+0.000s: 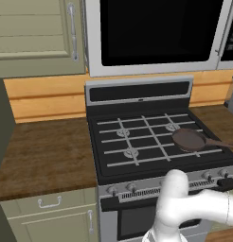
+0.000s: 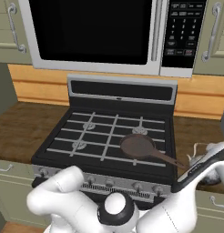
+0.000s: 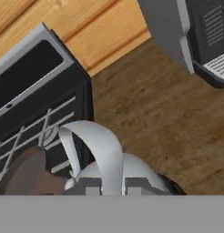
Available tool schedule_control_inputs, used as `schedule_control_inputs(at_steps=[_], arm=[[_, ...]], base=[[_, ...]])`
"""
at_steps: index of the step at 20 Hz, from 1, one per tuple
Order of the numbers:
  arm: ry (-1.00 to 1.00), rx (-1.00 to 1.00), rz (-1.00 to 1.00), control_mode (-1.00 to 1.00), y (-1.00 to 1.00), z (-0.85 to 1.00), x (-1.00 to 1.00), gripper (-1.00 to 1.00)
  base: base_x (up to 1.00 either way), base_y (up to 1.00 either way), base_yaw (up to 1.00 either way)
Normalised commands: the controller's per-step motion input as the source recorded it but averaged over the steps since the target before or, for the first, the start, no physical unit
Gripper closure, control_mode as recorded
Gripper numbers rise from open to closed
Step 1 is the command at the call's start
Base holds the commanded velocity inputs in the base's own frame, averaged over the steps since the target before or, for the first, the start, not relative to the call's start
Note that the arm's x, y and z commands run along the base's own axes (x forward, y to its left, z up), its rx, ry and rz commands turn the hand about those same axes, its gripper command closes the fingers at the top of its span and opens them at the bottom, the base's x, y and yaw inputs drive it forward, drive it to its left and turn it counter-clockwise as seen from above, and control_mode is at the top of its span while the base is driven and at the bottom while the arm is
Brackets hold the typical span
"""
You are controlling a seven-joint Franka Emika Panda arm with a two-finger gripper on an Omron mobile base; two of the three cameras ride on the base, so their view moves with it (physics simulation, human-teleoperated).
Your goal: Pick the kettle from the counter and place it on a stove burner. Then turn the burner on.
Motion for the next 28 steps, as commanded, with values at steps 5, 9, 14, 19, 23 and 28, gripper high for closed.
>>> schedule_control_inputs(at_steps=[5, 9, 14, 19, 23, 28], arm=[[-0.33, -0.07, 0.03, -1.00, 1.00, 0.69, -0.18, 1.00], [-0.38, 0.00, 0.00, -1.00, 1.00, 0.45, -0.11, 1.00], [-0.35, 0.01, 0.00, -1.00, 1.00, 0.28, -0.01, 1.00], [-0.08, 0.03, 0.00, -1.00, 1.00, 0.33, -0.10, 1.00], [0.00, 0.01, 0.00, -1.00, 1.00, 0.28, -0.12, 1.00], [0.04, 0.00, 0.06, -1.00, 1.00, 0.01, -0.07, 1.00]], base=[[0.00, 0.00, 0.00], [0.00, 0.00, 0.00], [0.00, 0.00, 0.00], [0.00, 0.00, 0.00], [0.00, 0.00, 0.00], [0.00, 0.00, 0.00]])
